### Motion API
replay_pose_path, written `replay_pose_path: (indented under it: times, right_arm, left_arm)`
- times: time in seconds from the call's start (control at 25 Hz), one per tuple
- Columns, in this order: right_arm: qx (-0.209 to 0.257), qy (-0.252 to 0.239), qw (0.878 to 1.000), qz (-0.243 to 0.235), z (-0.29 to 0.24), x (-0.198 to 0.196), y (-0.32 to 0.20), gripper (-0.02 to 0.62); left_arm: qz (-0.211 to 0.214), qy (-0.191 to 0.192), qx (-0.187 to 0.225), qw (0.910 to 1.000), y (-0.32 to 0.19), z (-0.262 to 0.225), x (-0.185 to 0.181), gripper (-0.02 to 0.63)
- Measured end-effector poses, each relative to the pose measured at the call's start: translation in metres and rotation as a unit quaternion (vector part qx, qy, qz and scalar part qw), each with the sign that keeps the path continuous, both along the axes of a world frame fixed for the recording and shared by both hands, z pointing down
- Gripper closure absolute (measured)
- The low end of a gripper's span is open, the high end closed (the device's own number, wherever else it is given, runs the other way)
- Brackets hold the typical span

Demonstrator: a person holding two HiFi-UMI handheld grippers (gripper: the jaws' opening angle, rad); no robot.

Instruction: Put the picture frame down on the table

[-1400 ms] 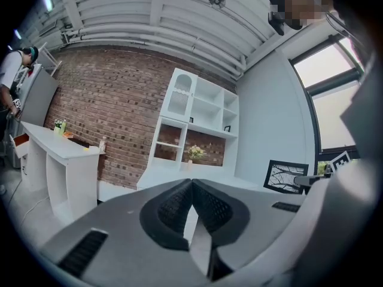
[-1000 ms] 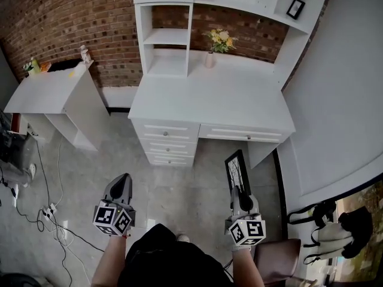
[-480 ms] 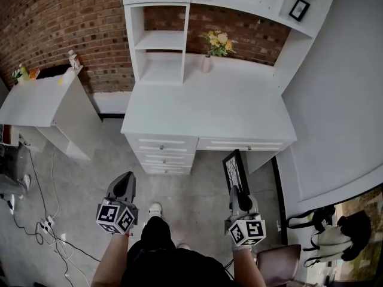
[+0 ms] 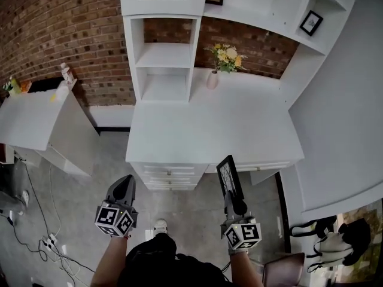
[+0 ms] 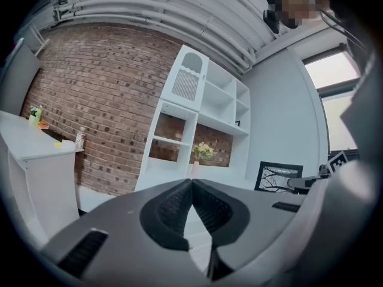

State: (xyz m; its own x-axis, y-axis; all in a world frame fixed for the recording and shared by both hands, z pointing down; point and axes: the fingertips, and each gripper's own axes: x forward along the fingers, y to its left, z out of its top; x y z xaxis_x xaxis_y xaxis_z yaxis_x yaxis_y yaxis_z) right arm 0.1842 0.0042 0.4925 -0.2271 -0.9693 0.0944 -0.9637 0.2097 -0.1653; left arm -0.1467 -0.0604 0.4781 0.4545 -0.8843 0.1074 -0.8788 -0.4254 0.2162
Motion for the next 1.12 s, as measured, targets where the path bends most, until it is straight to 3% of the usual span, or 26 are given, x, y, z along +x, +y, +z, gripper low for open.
replay_pose_path:
  times: [0.56, 1.12]
  right_arm:
    - [-0.016, -0.023, 0.999, 0.041, 0.015, -0.050, -0.080, 0.555]
    - [-0.046, -0.014, 0.999, 0.023, 0.036, -0.065, -0.113, 0.555]
  left_arm:
    - [0.052, -0.001, -0.006, 0.9986, -0.098, 0.010, -0.034, 0.609]
    - [0.073, 0.005, -0.031, 0.9968, -0.115, 0.035, -0.022, 0.609]
